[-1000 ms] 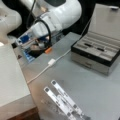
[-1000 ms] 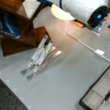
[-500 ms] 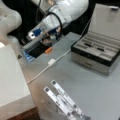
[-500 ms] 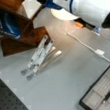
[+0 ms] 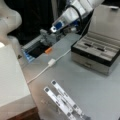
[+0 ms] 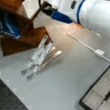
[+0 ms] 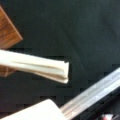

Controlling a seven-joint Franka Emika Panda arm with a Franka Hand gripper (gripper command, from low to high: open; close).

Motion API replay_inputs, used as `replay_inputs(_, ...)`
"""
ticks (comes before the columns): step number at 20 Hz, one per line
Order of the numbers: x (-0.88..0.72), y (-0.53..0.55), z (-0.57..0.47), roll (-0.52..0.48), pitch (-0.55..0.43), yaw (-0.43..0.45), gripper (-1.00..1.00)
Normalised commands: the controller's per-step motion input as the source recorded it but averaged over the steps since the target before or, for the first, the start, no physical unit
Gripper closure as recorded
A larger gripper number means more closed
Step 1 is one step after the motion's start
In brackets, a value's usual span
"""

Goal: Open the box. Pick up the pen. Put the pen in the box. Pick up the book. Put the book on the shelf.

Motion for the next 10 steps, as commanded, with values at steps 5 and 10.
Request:
replay_inputs(5,0.16,0.23,-0.14,0.609,-0.267,-0.401,-1.0)
replay_inputs(10,-0.06,-0.06,-0.19,0.741,-0.355,-0.237,-1.0)
